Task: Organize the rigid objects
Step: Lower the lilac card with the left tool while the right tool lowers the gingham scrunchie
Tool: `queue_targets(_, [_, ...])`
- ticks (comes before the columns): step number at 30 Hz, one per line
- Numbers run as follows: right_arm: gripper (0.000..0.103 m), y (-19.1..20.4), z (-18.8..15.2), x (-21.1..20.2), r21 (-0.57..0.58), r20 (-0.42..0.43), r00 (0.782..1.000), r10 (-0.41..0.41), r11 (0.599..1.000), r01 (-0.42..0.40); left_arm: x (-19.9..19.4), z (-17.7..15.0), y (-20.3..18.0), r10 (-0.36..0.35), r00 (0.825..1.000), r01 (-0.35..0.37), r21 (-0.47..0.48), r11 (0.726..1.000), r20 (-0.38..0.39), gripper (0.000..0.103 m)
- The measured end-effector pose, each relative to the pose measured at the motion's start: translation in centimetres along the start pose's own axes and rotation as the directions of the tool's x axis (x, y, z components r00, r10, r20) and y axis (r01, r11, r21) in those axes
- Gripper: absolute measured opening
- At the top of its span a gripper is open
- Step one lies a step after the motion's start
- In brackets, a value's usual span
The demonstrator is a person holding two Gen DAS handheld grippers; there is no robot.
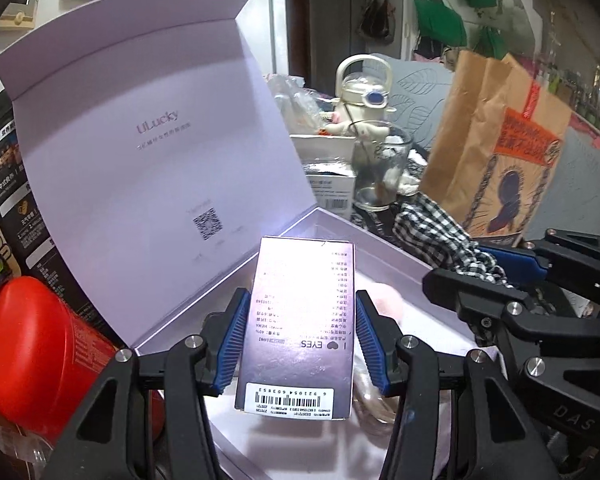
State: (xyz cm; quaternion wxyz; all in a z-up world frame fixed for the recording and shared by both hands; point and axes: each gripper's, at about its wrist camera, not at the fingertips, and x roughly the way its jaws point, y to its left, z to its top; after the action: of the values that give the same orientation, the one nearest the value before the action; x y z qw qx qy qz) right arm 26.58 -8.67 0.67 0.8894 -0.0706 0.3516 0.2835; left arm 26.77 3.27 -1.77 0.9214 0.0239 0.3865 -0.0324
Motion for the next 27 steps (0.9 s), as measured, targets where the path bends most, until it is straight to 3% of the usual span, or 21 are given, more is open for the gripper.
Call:
queue_targets(4, [0.027, -0.1, -0.2, 1.0, 0.007, 0.005, 1.000, -0.002, 1.000, 0.002, 0.5, 0.0, 1.1, -0.021, 1.000, 0.021, -0.029, 0.999, 0.002, 0.051])
queue_targets(7, [0.027, -0.2, -0.4, 1.8, 0.009, -0.004, 1.000, -0.013, 1.000, 0.013, 1.3, -0.3, 2.0, 0.002, 1.000, -0.003, -0.049, 0.999, -0.009, 0.051])
queue_targets(10, [0.027, -0.2, -0.6, 2.4, 0.013, -0.013, 1.000, -0.022, 1.000, 0.022, 2.1, -0.5, 3.1, -0.046, 0.998, 0.043, -0.101, 0.994, -0.030, 0.051])
queue_targets(12, [0.027, -0.2, -0.8, 2.8, 0.011, -0.018, 1.000, -0.026, 1.000, 0.026, 2.5, -0.6, 3.6, -0.039, 0.998, 0.034, -0.119, 0.992, -0.043, 0.051])
queue_targets(21, [0.027, -0.5, -1.6, 5.0, -0.001, -0.077, 0.994, -0.077, 0.997, 0.077, 4.4, -1.0, 3.2, 0.025, 0.996, -0.033, -0.085, 0.996, -0.091, 0.051])
queue_targets(24, [0.027, -0.5, -2.1, 6.0, -0.011, -0.116, 0.988, -0.101, 0.995, 0.100, 5.5, -1.4, 3.2, -0.013, 0.991, 0.000, -0.101, 0.995, -0.131, 0.051])
queue_targets(27, [0.027, -0.5, -2.4, 6.7, -0.005, -0.142, 0.984, -0.105, 0.994, 0.106, 5.6, -1.4, 3.1, -0.008, 0.991, -0.004, -0.094, 0.996, -0.132, 0.051])
